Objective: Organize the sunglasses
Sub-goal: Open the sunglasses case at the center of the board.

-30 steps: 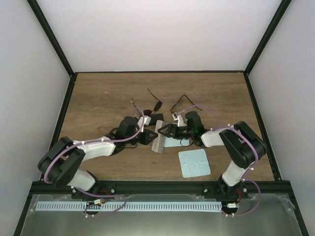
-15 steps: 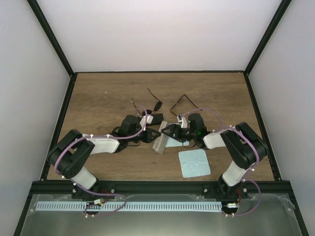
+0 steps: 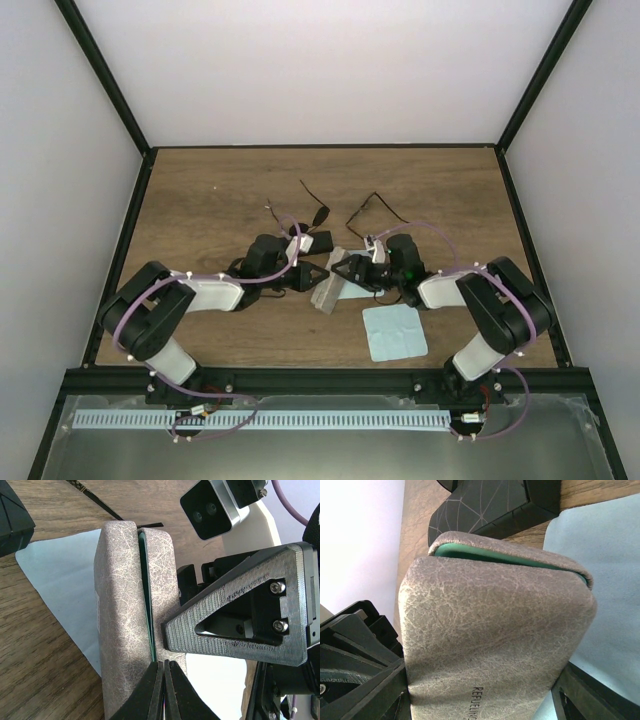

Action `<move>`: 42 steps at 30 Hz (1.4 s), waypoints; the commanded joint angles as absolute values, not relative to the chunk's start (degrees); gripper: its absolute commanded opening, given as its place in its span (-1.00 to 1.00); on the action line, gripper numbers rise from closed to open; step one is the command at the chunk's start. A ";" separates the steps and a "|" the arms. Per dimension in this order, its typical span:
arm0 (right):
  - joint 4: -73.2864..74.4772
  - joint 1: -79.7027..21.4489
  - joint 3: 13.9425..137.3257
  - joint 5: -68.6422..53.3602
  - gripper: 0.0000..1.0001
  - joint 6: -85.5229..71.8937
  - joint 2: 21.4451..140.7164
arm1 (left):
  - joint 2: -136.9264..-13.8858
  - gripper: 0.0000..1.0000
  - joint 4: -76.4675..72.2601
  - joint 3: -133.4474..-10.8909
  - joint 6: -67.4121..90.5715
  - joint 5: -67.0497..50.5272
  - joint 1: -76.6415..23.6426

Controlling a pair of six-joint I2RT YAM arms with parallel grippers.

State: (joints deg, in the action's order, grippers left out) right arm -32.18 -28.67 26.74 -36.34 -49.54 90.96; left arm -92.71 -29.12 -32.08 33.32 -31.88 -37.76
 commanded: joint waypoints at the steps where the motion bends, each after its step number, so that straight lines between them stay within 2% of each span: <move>1: -43.21 -31.11 28.83 -50.06 -0.99 -42.37 86.50 | -100.57 -0.92 -10.43 -28.43 32.69 -23.06 -36.88; 9: -42.60 -31.18 29.74 -54.52 -0.99 -43.03 86.70 | -100.49 -0.91 -9.66 -29.14 32.21 -23.03 -34.41; 21: -41.46 -31.20 29.09 -54.15 -0.99 -42.21 86.95 | -102.89 -0.91 -10.83 -29.53 32.52 -24.89 -34.25; 29: -34.24 -31.39 31.11 -50.87 -0.97 -39.35 86.89 | -94.37 -0.90 -7.43 -29.15 31.74 -24.24 -34.57; 31: -32.17 -31.73 31.71 -49.75 -0.97 -38.22 86.16 | -89.29 -0.78 -5.52 -28.87 31.79 -23.29 -34.81; 34: -30.55 -31.90 32.06 -48.21 -0.98 -37.31 84.92 | -78.83 -0.43 -2.24 -28.39 31.93 -19.97 -35.06; 37: -29.94 -31.95 32.30 -47.33 -0.97 -37.08 84.51 | -69.48 -0.20 2.71 -28.72 31.01 -14.11 -34.99; 42: -30.01 -31.99 33.23 -48.10 -0.97 -37.15 86.16 | -63.98 -0.17 6.04 -28.51 30.27 -11.85 -34.73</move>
